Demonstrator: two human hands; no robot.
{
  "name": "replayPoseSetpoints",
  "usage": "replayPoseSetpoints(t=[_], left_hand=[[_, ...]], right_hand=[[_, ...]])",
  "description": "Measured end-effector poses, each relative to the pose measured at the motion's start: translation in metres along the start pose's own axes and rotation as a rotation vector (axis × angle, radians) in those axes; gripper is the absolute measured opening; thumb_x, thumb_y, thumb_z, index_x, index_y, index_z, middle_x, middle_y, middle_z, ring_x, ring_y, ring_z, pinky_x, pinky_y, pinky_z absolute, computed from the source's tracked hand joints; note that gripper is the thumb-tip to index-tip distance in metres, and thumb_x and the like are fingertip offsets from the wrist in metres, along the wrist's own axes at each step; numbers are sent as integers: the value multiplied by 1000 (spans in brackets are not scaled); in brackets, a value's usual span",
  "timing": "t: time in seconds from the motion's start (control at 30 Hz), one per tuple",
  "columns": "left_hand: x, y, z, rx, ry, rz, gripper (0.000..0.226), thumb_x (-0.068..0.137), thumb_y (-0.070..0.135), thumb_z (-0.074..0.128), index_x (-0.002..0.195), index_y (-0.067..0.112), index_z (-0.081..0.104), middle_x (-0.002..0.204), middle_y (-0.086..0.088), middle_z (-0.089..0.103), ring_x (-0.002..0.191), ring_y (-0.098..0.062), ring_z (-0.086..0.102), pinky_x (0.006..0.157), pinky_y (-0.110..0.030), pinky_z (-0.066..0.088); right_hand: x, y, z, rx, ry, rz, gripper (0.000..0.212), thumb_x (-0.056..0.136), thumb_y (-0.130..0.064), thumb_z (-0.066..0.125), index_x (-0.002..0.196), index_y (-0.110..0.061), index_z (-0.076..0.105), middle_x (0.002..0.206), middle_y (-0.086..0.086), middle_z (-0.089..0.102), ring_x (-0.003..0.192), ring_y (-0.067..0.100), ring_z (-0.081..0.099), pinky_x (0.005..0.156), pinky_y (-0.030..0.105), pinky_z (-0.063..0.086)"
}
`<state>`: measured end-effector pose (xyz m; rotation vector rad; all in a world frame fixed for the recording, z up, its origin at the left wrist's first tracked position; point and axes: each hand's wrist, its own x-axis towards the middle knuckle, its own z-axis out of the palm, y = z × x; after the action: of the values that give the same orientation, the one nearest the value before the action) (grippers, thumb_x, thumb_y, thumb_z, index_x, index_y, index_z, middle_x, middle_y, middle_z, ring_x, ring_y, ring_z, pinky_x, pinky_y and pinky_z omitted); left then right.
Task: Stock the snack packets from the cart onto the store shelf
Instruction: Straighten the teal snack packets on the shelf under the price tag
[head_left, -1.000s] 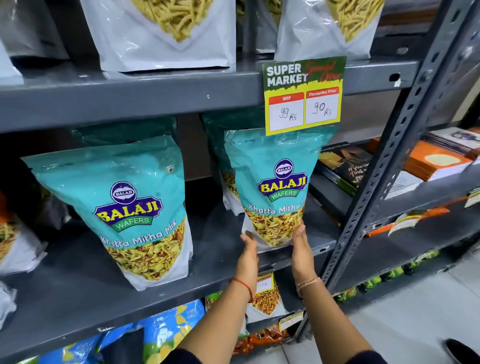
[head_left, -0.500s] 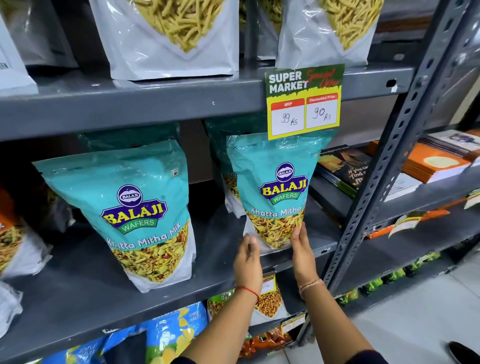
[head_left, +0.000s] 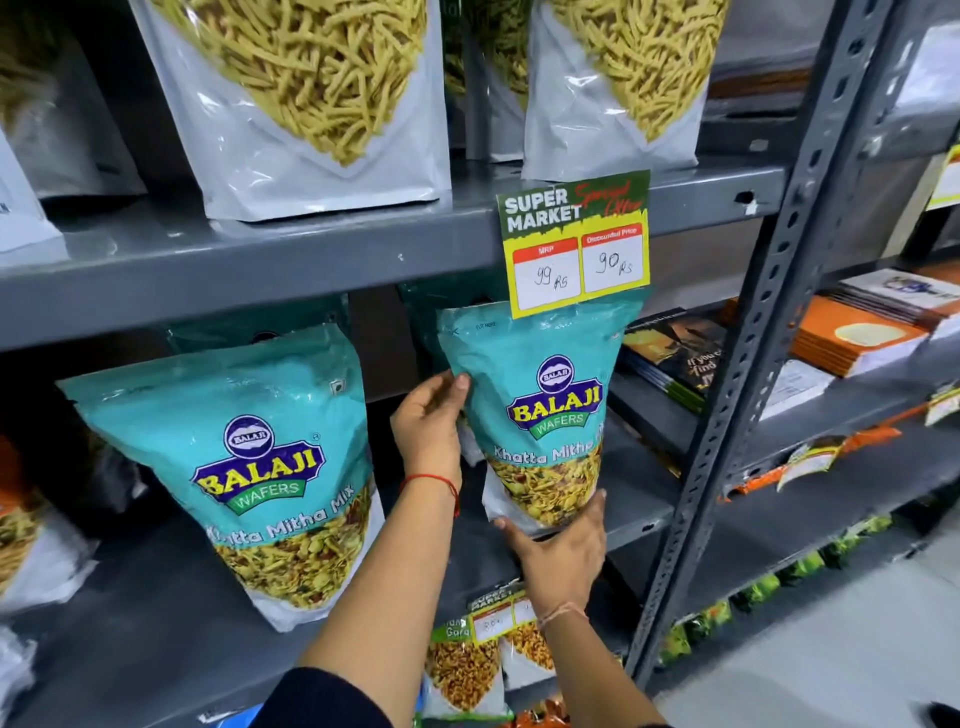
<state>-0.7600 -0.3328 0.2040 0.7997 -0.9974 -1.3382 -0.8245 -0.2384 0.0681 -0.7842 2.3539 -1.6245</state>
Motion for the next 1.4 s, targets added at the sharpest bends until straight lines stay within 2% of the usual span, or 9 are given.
replayPoseSetpoints(t=[0.1, 0.27, 0.63, 0.73, 0.83, 0.9, 0.97, 1.13, 1.4], left_hand=[[3, 1, -1, -77, -4, -31, 21, 78, -6, 63, 99, -9, 63, 52, 14, 70, 50, 7, 61, 55, -7, 51], [4, 10, 4, -106, -13, -33, 24, 75, -9, 64, 66, 13, 63, 46, 13, 69, 49, 4, 62, 57, -11, 52], [7, 12, 1, -56, -22, -2, 17, 75, -6, 66, 69, 9, 65, 47, 16, 68, 51, 4, 62, 55, -9, 51], [5, 2, -11, 78, -96, -35, 22, 79, -2, 64, 101, -4, 64, 70, 13, 74, 59, 4, 64, 57, -6, 50], [-7, -28, -26, 269, -207, -148, 38, 81, -9, 58, 119, -7, 53, 116, -16, 63, 88, -14, 61, 70, -14, 51], [-16, -51, -31, 337, -224, -222, 41, 79, -17, 54, 120, -11, 51, 123, -28, 56, 94, -18, 55, 77, -23, 49], [-19, -69, -34, 386, -172, -241, 38, 78, -21, 53, 115, -12, 55, 112, -27, 63, 85, -18, 57, 78, -27, 47], [-15, -85, -37, 430, -118, -220, 25, 75, -20, 57, 95, -5, 61, 69, 2, 57, 59, -6, 58, 52, -2, 45], [-16, -99, -34, 371, 83, -287, 37, 79, -9, 60, 56, 19, 53, 59, -1, 54, 56, -13, 48, 55, -24, 40]], right_hand=[[0, 3, 4, -39, 16, 22, 119, 58, -59, 73, 142, -1, 10, 150, 22, 26, 137, 35, 25, 114, 44, 20], [2, 3, 3, -109, 18, 22, 116, 62, -57, 73, 142, -1, 11, 150, 20, 25, 138, 31, 26, 115, 40, 19], [1, -2, 1, -153, 20, 53, 116, 58, -57, 75, 140, 0, 16, 147, 21, 32, 136, 33, 30, 115, 41, 19], [2, -3, 0, -140, 7, 59, 115, 58, -55, 77, 139, 1, 17, 146, 22, 33, 135, 34, 31, 115, 43, 21], [2, -2, -5, -128, -15, 45, 114, 57, -53, 78, 140, 0, 20, 146, 21, 34, 135, 34, 33, 114, 43, 22], [3, 1, -8, -137, -31, 30, 112, 57, -51, 79, 139, -1, 22, 144, 20, 37, 133, 33, 34, 114, 43, 24], [4, 2, -11, -145, -39, 15, 109, 56, -49, 80, 138, -2, 24, 141, 20, 41, 131, 33, 37, 112, 46, 28], [4, 1, -12, -168, -46, 24, 109, 58, -49, 79, 137, -2, 23, 142, 18, 41, 132, 31, 36, 112, 44, 28], [3, 0, -12, -175, -57, 26, 106, 59, -50, 78, 137, -3, 23, 142, 17, 41, 133, 30, 35, 113, 44, 27]])
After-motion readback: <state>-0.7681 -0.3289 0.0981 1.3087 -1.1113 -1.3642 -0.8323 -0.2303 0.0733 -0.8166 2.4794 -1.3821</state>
